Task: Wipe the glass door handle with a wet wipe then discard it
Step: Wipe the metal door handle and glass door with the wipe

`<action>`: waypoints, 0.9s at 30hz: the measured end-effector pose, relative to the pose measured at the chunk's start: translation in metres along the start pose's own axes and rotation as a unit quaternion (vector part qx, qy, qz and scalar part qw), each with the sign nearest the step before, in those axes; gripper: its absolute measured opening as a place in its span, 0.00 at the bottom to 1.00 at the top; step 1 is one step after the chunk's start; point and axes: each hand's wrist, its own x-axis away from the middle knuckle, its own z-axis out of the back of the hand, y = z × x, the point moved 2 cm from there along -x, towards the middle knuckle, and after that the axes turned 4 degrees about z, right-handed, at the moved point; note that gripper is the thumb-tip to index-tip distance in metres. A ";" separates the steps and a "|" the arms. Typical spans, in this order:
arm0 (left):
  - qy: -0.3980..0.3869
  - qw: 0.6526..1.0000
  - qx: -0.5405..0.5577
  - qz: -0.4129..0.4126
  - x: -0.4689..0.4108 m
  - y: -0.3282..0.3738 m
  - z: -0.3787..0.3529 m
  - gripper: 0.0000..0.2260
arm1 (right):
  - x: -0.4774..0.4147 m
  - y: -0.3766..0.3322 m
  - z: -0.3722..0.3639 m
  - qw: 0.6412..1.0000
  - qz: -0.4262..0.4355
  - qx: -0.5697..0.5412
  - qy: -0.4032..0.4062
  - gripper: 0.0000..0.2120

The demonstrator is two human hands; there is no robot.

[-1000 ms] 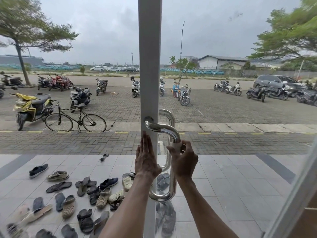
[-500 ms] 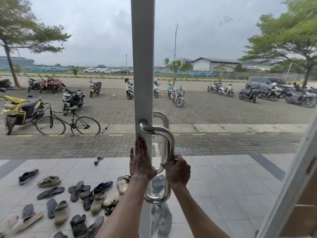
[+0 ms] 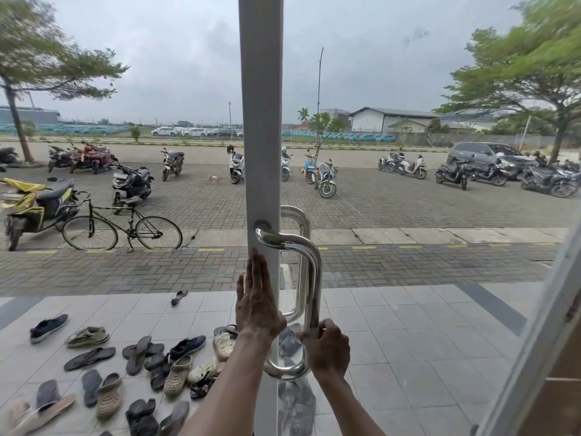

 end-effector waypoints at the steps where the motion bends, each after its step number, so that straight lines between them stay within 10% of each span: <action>1: 0.002 1.000 -0.003 -0.002 0.000 -0.001 0.000 0.54 | -0.002 -0.004 0.003 1.000 0.001 0.004 -0.009 0.14; 12: 0.016 1.000 -0.016 0.006 -0.005 0.003 -0.007 0.53 | -0.020 -0.075 0.052 0.967 0.205 -0.091 0.124 0.12; 27: 0.022 1.000 0.003 -0.007 -0.007 -0.002 -0.010 0.55 | -0.002 -0.037 0.033 0.947 0.252 -0.165 0.109 0.21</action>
